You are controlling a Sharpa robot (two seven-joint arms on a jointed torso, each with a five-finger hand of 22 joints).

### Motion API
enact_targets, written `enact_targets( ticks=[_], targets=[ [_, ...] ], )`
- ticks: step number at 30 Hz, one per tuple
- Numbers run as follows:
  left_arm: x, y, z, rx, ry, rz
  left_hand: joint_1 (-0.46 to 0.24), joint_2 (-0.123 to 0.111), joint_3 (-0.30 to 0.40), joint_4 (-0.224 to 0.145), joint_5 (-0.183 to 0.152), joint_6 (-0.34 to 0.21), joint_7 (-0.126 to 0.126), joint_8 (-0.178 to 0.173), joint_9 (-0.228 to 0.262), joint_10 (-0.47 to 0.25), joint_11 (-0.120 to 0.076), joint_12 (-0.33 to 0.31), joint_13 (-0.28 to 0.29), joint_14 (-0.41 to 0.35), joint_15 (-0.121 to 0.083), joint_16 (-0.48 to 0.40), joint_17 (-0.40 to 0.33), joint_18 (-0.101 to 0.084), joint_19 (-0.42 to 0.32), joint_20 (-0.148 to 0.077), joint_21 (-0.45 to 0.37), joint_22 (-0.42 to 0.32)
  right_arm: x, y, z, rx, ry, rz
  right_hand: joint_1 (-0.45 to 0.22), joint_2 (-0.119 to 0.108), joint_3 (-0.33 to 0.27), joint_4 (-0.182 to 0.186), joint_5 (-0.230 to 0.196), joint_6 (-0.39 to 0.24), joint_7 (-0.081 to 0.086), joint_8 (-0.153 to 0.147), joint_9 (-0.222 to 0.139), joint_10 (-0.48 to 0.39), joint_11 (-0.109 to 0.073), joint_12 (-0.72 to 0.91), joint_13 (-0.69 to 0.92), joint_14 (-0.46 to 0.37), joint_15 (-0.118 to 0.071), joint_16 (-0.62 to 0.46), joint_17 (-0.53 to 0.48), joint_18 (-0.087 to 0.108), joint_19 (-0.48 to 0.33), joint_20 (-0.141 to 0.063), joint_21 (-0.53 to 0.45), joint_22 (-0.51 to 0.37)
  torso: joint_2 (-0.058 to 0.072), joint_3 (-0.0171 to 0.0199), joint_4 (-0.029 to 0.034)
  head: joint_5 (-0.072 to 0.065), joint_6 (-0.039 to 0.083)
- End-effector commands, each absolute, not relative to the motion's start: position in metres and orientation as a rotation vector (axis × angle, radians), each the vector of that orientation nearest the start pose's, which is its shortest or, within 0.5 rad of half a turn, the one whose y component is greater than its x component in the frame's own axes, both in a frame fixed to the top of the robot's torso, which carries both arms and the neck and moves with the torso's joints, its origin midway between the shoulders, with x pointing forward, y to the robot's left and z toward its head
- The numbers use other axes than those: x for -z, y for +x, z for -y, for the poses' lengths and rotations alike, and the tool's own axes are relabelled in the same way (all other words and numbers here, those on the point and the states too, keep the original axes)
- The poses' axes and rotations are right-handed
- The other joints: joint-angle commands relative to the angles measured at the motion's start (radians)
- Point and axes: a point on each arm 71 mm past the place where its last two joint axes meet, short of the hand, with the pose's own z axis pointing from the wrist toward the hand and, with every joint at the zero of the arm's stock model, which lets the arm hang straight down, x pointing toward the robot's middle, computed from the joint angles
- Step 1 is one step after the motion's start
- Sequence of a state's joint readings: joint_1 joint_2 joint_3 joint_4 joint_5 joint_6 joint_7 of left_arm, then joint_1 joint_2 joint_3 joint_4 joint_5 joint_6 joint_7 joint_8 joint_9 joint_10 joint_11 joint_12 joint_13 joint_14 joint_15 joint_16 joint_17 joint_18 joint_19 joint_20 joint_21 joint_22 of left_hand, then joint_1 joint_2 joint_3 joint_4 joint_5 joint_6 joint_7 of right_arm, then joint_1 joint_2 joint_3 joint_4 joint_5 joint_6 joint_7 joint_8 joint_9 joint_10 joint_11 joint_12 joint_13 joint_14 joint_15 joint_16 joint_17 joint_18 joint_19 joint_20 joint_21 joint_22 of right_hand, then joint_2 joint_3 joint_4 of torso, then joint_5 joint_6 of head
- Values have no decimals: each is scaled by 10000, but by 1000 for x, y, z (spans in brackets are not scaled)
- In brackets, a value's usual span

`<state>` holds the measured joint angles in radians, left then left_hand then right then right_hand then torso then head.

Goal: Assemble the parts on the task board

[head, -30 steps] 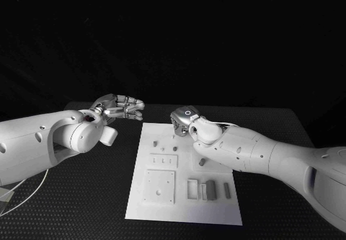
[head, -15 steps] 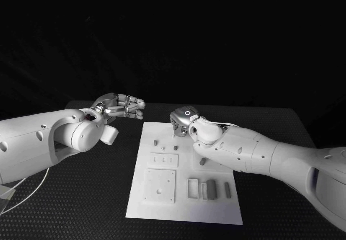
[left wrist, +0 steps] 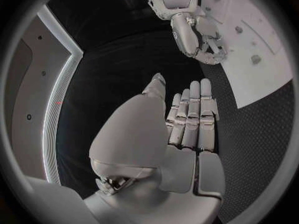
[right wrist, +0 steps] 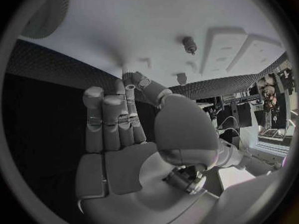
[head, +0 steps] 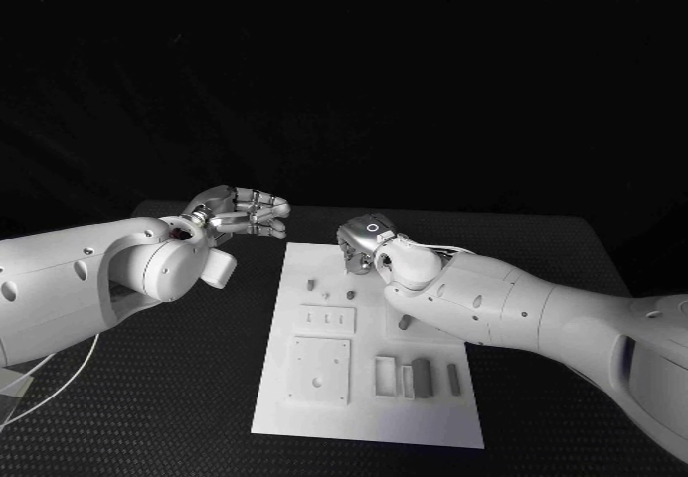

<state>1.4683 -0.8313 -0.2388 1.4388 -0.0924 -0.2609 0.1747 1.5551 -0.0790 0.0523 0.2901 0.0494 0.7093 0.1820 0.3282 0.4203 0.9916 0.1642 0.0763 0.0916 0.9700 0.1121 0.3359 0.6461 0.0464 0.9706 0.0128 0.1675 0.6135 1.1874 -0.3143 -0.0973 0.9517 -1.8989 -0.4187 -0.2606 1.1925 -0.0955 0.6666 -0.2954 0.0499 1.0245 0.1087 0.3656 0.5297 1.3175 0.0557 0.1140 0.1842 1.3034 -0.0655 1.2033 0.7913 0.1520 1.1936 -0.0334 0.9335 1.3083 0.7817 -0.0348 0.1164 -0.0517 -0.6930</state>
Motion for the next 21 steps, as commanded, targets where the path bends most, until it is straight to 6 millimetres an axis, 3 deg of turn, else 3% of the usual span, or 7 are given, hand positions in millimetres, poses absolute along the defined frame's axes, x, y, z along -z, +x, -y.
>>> enact_targets(
  ticks=[1, 21],
  targets=[
    [131, 523, -229, 13199, -9352, -16198, 53, -75, -62, 2, 7, 23, 39, -36, -9, -16, 14, -49, -11, 25, 13, -45, 15, 105, 82, 9, -41, -14, 231, 555, 87, -2560, -4733, -14836, 10, 82, 50, 20, 25, 81, -19, 48, 11, 305, -195, 53, 658, -10, -96, 44, -13, 1098, 8, -74, 61, 189, 6, 2, 5, 0, 31],
    [131, 523, -230, 13189, -9360, -16187, 55, -82, -66, 4, 7, 20, 37, -41, -12, -21, 17, -58, -13, 29, 13, -56, 27, 103, 87, 10, -47, -13, 238, 552, 86, -2494, -4989, -15038, -41, -100, 32, 25, 24, 83, -17, 7, 39, 292, -191, 19, 721, -28, -91, 60, -40, 1098, -15, -59, 76, 187, 4, -12, 6, 9, 34]
  ],
)
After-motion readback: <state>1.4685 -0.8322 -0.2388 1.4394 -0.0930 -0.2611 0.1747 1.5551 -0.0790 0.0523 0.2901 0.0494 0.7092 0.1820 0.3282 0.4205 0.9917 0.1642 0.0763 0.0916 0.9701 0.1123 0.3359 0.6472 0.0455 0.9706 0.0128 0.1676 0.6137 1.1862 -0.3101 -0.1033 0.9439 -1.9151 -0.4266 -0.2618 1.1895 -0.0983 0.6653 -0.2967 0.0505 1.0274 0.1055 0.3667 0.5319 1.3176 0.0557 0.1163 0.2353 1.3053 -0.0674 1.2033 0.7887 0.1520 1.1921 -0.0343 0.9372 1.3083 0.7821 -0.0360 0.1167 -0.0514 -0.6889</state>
